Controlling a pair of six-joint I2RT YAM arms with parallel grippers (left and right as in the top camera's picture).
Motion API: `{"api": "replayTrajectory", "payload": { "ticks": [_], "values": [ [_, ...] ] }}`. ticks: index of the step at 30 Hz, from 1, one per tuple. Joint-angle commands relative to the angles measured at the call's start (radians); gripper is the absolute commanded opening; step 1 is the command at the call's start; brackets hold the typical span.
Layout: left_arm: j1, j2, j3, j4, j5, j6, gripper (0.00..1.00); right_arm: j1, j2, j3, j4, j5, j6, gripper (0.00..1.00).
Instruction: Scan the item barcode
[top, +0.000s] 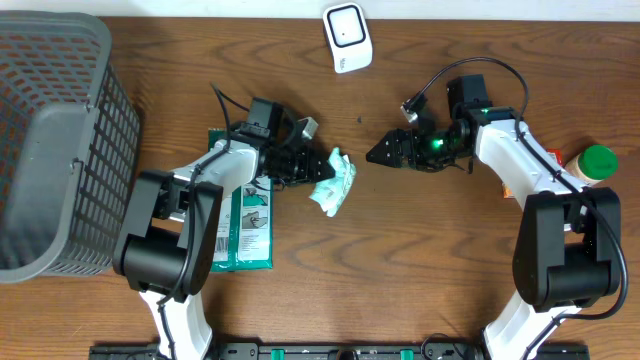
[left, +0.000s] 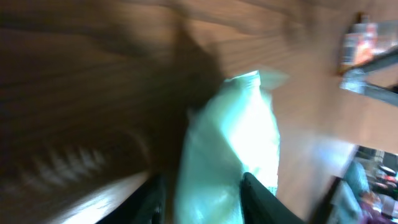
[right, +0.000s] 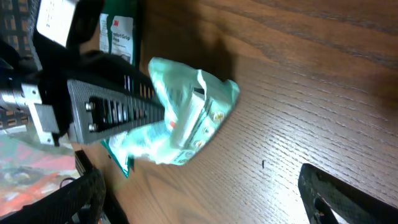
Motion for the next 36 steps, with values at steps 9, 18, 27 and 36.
{"api": "replayTrajectory", "payload": {
  "ticks": [9, 18, 27, 36],
  "values": [
    [-0.017, -0.186, 0.016, -0.100, -0.259, -0.011, 0.34, 0.024, -0.025, 0.018, 0.008, 0.027, -0.012, 0.95],
    [-0.122, -0.101, -0.003, -0.099, -0.084, -0.010, 0.07, 0.024, -0.025, 0.018, 0.012, 0.047, -0.013, 0.40],
    [-0.068, -0.072, -0.004, -0.077, 0.006, 0.000, 0.07, 0.024, -0.025, 0.018, 0.012, 0.057, -0.013, 0.40],
    [-0.045, 0.093, -0.005, -0.077, -0.002, 0.001, 0.08, 0.024, -0.025, 0.018, 0.012, 0.057, -0.013, 0.42]
  ]
}}
